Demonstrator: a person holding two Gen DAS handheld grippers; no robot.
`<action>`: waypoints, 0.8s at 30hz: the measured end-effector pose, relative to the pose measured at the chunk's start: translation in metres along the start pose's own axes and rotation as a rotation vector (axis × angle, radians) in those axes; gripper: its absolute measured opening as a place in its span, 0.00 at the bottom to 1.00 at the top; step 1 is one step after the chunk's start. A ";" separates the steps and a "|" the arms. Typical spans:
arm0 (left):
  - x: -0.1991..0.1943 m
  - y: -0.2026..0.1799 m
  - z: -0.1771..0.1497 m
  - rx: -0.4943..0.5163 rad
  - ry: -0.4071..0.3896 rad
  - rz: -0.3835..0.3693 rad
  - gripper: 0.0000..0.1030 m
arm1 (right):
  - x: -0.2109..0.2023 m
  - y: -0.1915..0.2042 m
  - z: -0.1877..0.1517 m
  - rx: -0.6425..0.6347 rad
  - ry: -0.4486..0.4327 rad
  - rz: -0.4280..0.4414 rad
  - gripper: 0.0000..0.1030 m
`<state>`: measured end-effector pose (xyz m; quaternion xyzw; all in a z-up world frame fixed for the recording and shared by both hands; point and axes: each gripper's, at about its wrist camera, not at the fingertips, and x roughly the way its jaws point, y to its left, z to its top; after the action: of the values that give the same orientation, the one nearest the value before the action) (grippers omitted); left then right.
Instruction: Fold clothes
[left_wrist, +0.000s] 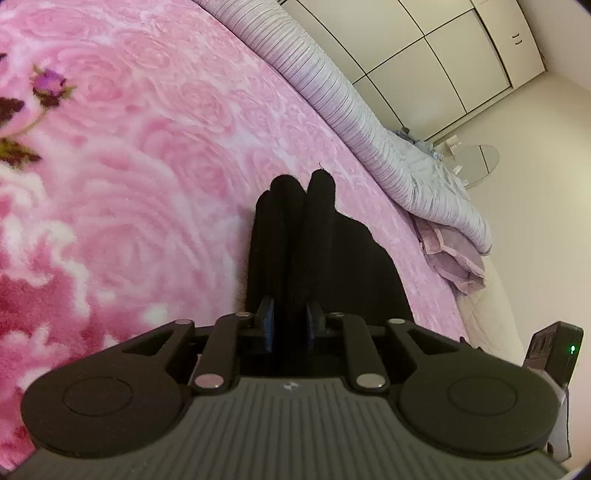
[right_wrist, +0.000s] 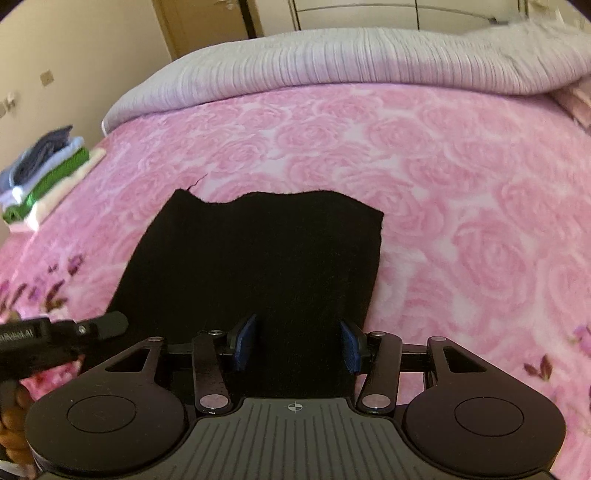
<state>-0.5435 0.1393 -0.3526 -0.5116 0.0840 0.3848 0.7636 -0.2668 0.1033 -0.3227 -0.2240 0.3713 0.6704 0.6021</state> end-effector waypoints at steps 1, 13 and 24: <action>-0.005 -0.002 0.000 -0.002 -0.006 0.014 0.20 | -0.001 -0.006 0.001 0.037 0.001 0.021 0.53; -0.083 0.027 -0.071 -0.426 -0.067 -0.086 0.34 | -0.087 -0.088 -0.083 0.525 -0.113 0.289 0.53; -0.055 0.027 -0.086 -0.485 -0.074 -0.073 0.18 | -0.112 -0.040 -0.094 0.190 -0.188 0.165 0.53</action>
<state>-0.5772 0.0440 -0.3833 -0.6681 -0.0573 0.3842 0.6347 -0.2221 -0.0409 -0.3063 -0.0711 0.3921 0.6975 0.5956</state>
